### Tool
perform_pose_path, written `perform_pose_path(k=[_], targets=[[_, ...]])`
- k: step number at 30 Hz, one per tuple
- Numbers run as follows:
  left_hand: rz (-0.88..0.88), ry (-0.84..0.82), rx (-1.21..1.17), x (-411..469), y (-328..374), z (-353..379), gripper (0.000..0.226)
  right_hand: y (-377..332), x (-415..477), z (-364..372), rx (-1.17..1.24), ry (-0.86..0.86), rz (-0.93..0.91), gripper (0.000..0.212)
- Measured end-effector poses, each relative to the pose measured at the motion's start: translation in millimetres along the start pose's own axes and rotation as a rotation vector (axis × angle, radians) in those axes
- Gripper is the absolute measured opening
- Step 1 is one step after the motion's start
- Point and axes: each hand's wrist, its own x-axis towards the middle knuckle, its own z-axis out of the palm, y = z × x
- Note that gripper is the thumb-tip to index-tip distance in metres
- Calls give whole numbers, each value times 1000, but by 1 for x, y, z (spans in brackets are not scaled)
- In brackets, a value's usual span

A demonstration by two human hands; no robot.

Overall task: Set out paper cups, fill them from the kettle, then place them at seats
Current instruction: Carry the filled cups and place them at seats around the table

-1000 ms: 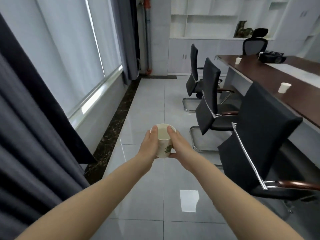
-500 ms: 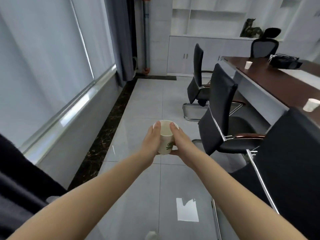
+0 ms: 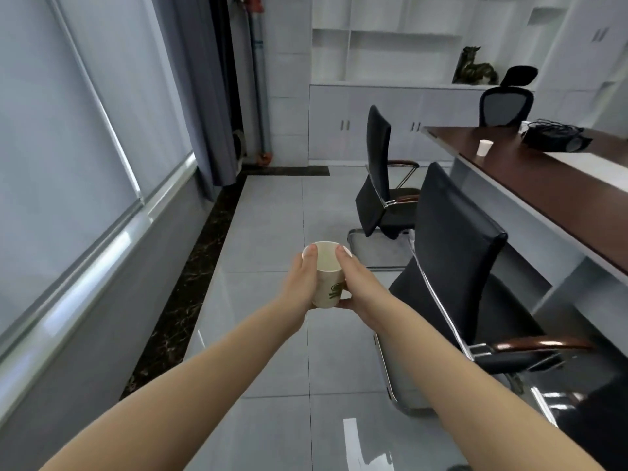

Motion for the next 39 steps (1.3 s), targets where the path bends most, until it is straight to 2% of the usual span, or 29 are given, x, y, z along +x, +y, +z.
perform_pose_path(k=[6, 16, 21, 27, 39], targets=[[15, 8, 11, 127, 16, 10, 43, -23, 131, -25, -13, 8, 10, 31], [10, 44, -9, 359, 80, 17, 41, -92, 367, -59, -55, -54, -5, 36], [15, 74, -8, 444, 103, 12, 40, -118, 450, -62, -39, -50, 0, 39], [8, 48, -4, 591, 122, -2, 40, -145, 592, -67, -42, -83, 4, 39], [-10, 16, 2, 883, 193, -26, 42, -225, 867, -70, 18, 10, -5, 26]])
